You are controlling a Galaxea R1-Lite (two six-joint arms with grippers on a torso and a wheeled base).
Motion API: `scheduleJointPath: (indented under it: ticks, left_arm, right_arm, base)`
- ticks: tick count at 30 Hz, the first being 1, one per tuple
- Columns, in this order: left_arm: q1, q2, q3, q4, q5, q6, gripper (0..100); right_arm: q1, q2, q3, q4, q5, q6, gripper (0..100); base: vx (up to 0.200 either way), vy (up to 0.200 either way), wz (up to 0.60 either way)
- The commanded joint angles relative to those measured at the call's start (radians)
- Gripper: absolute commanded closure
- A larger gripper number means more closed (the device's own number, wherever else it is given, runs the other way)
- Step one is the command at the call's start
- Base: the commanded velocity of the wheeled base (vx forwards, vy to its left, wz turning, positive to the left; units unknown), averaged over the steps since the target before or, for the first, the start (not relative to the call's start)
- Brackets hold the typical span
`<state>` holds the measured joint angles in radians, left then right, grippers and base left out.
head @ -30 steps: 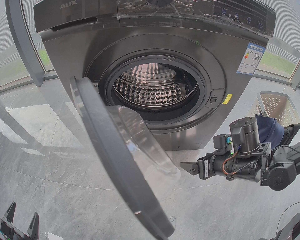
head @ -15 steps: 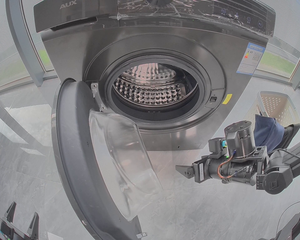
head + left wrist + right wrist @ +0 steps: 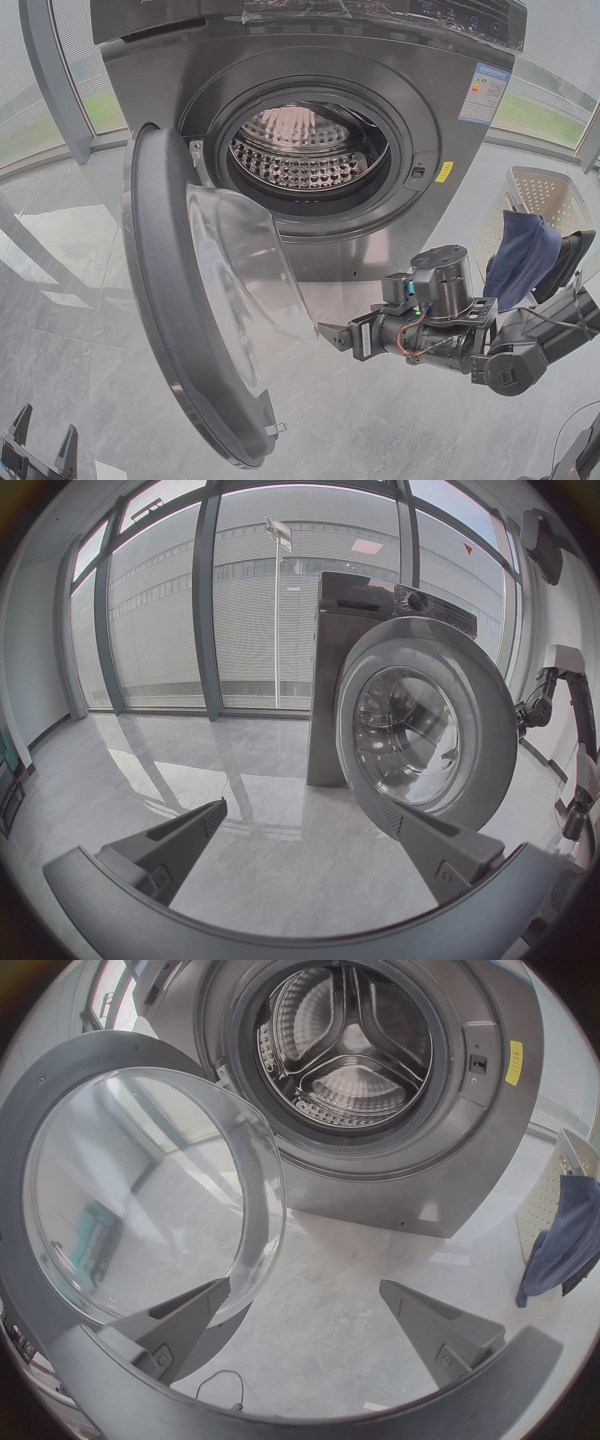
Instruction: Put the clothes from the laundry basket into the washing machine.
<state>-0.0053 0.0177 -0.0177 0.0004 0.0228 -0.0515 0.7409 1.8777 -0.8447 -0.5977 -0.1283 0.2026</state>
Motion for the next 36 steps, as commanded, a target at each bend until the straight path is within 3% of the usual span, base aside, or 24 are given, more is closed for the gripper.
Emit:
scheduleJointPath:
  ticks: [1, 10, 19, 31, 36]
  left_arm:
    - [-0.001, -0.012, 0.016, 0.0, 0.0, -0.001, 0]
    - [-0.001, -0.012, 0.016, 0.0, 0.0, 0.002, 0]
    - [0.001, -0.012, 0.018, -0.002, -0.014, 0.036, 0]
    - [-0.001, -0.012, 0.018, -0.002, -0.017, 0.038, 0]
    - [-0.001, -0.012, 0.018, -0.002, -0.018, 0.038, 0]
  right_arm:
    - [0.043, 0.046, -0.024, -0.028, 0.003, 0.0, 0]
    - [0.055, 0.066, -0.056, -0.067, 0.004, 0.001, 0]
    - [0.068, 0.104, -0.117, -0.068, 0.004, 0.003, 0]
    - [0.126, 0.219, -0.264, -0.071, 0.001, 0.003, 0]
    - [0.172, 0.319, -0.395, -0.076, -0.007, 0.028, 0]
  base:
    - [0.0, 0.0, 0.0]
    - [0.0, 0.0, 0.0]
    - [0.0, 0.0, 0.0]
    - [0.0, 0.0, 0.0]
    - [0.0, 0.0, 0.0]
